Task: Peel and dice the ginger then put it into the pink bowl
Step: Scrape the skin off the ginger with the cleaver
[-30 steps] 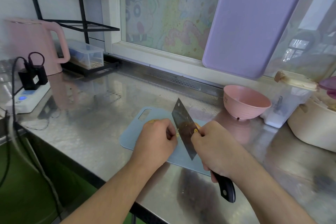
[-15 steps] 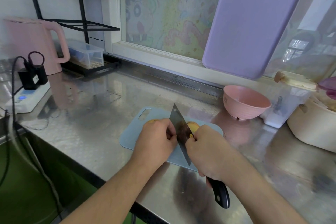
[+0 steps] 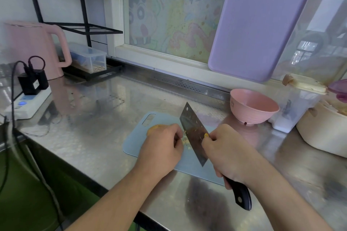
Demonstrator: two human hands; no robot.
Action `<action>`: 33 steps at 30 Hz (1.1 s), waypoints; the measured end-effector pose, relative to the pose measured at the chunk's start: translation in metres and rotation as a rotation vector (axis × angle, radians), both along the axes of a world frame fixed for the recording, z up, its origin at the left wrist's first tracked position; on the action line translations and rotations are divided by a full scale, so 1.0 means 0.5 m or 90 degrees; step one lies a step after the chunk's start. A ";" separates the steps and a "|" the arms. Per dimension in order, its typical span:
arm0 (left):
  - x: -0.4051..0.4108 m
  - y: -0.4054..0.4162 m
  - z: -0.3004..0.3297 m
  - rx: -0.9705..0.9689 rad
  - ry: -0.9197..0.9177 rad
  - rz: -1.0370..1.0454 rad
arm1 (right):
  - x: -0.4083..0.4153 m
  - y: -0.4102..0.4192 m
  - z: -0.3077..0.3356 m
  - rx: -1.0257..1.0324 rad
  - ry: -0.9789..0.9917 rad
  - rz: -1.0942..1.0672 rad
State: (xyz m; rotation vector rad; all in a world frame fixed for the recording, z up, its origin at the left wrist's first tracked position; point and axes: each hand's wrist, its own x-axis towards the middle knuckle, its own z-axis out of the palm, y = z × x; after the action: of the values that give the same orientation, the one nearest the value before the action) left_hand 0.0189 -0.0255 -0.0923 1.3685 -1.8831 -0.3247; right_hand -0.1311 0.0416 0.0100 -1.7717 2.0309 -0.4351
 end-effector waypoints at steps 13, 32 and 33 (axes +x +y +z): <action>0.000 0.007 0.007 -0.049 0.041 -0.040 | -0.016 0.007 -0.003 -0.049 -0.056 0.000; 0.009 0.037 0.037 -0.133 0.202 0.008 | -0.033 0.029 0.002 -0.289 0.340 0.126; 0.011 0.044 0.047 -0.149 0.221 0.000 | -0.032 0.031 0.002 -0.292 0.346 0.137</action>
State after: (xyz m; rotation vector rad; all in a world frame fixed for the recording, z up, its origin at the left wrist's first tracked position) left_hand 0.0244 -0.0034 -0.0689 1.0782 -1.5788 -0.3090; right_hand -0.1472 0.0569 0.0111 -2.5906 2.1637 -0.4063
